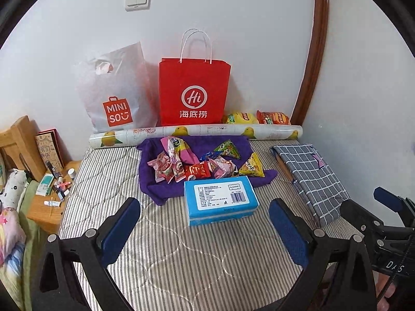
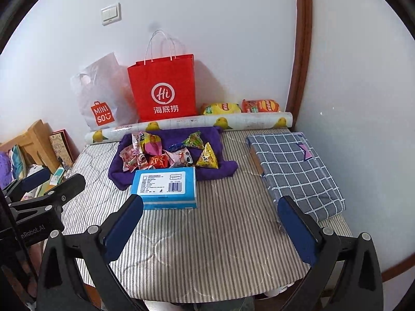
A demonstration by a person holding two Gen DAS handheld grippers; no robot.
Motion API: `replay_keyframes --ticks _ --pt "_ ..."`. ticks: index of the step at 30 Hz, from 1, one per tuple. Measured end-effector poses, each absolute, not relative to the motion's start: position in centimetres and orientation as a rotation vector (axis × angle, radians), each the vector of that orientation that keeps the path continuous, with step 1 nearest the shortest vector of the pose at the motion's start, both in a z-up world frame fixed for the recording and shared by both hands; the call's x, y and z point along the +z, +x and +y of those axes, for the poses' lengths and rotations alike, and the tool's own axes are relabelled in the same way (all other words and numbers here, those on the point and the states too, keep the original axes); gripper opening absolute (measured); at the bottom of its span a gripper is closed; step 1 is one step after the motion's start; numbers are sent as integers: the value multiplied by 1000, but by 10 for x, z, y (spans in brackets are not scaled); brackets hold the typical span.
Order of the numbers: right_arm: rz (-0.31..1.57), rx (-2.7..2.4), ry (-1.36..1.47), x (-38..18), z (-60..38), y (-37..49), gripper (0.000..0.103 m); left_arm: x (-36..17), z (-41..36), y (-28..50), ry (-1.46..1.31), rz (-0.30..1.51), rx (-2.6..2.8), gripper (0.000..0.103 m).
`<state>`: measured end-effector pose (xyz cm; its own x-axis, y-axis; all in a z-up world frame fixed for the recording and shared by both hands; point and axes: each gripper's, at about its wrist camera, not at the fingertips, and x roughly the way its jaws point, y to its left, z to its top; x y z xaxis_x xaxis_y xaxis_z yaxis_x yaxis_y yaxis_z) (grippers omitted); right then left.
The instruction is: Organize snacks
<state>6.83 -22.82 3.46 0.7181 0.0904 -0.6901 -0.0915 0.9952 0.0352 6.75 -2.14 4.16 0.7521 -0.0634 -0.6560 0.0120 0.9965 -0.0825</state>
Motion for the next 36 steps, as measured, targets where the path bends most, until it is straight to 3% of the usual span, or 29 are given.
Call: replay_keyframes --ticks 36 --pt "754 105 -12 39 -220 62 102 44 -12 60 -90 719 -32 101"
